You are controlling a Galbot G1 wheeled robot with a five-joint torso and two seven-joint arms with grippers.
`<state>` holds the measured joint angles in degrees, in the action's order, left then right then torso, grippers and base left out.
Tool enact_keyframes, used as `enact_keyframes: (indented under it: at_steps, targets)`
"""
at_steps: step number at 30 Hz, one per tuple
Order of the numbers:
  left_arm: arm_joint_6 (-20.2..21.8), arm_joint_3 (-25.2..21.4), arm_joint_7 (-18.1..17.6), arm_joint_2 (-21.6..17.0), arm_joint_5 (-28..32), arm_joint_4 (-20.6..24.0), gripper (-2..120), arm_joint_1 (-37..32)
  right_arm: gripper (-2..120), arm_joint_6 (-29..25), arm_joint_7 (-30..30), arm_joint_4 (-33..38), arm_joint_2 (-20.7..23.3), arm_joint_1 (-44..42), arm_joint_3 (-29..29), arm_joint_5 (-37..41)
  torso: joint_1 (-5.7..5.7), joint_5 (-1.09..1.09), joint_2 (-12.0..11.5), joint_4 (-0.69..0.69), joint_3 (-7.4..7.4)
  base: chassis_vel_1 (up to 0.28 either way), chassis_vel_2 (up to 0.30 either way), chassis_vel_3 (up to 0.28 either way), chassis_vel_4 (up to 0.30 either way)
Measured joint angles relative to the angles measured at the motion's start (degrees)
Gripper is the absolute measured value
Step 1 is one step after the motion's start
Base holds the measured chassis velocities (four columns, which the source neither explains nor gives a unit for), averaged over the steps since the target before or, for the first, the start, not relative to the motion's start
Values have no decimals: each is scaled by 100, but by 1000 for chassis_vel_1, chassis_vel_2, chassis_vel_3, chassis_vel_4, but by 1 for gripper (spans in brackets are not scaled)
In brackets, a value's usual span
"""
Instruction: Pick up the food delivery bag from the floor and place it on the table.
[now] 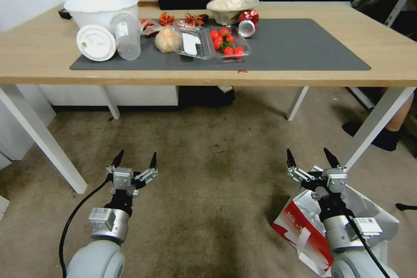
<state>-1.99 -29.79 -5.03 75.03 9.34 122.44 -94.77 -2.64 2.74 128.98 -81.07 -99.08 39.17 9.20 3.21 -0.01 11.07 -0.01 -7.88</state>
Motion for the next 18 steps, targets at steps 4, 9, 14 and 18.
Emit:
enact_keyframes:
  at_steps: [4,9,14,18]
  targets:
    - [-4,-19,7,1,-2,-6,97,10,100,9,0,24,27,15,31,27,-18,0,-99,0,82,0,0,0,0]
    - [-6,-22,15,4,-5,-9,97,13,100,14,2,25,-5,35,0,23,-38,1,-211,0,174,0,0,0,0]
    - [-37,-19,21,6,-21,-29,97,4,100,14,3,26,18,25,13,23,-57,1,-329,0,274,0,0,0,0]
    - [-56,-16,27,6,-22,-73,97,15,100,20,3,40,24,19,39,23,-67,0,-413,0,348,0,0,0,0]
